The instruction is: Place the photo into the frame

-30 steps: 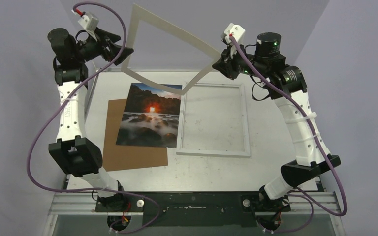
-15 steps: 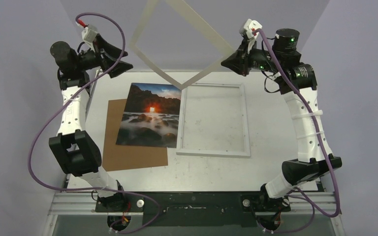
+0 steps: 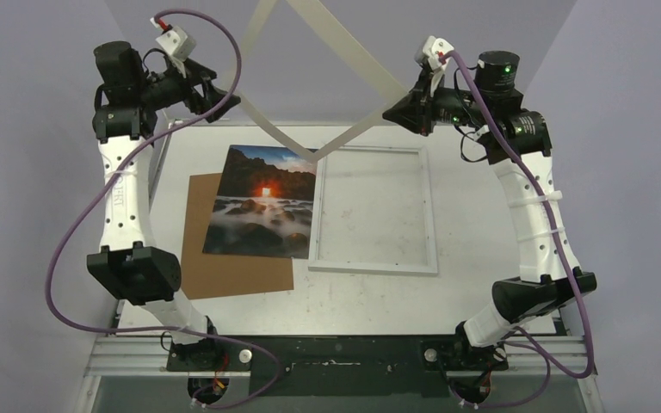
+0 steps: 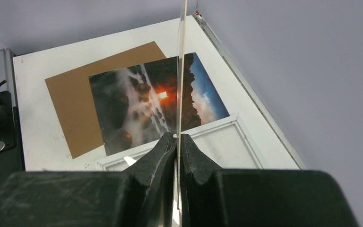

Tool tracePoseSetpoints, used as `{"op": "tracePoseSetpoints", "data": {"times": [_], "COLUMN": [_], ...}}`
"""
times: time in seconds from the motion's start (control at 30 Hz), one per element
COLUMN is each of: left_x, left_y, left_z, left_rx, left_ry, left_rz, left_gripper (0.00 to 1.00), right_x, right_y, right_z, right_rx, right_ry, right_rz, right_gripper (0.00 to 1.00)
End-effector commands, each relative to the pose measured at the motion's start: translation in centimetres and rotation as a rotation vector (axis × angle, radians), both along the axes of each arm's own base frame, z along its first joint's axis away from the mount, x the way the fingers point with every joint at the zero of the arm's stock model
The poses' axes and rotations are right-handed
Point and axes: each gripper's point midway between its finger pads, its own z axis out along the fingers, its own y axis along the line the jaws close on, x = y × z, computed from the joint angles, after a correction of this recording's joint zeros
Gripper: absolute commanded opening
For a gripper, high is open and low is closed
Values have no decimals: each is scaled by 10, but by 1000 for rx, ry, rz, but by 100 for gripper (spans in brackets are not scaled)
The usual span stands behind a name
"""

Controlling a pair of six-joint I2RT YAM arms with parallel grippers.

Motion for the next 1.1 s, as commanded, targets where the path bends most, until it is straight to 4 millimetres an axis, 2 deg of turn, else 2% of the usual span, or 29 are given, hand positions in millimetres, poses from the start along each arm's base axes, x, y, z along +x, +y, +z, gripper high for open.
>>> {"op": "tracePoseSetpoints", "data": {"times": [0.0,0.1,0.2,0.43,0.53,0.73,0.77,0.97,1.07], "left_x": [1,15,16,-20,-28,-38,-41,-59,-64], "left_y": [15,25,24,1,-2,-9,-11,-16,-16], "left_z": [-51,-43,-32,-10,-9,-27,-28,-28,-25], "left_rx": [143,133,118,81,72,123,132,148,151], "left_ry": [100,94,70,-23,-8,36,35,38,36], "left_rz": [3,38,9,-195,-232,-270,-277,-305,-300], "left_gripper": [96,96,96,96,96,100,97,65,54], "right_x": [-8,-14,-18,-26,-28,-26,-24,-2,11], "right_y": [4,6,9,16,16,17,17,14,11], "right_z": [7,3,0,-9,-10,-10,-9,6,13], "right_rx": [2,-7,-12,-55,-62,-56,-52,27,66], "right_ry": [-55,-47,-39,-43,-49,-47,-48,-69,-69], "right_rz": [79,101,117,133,133,135,126,2,-71], "right_gripper": [5,5,5,5,5,5,5,5,5]}}
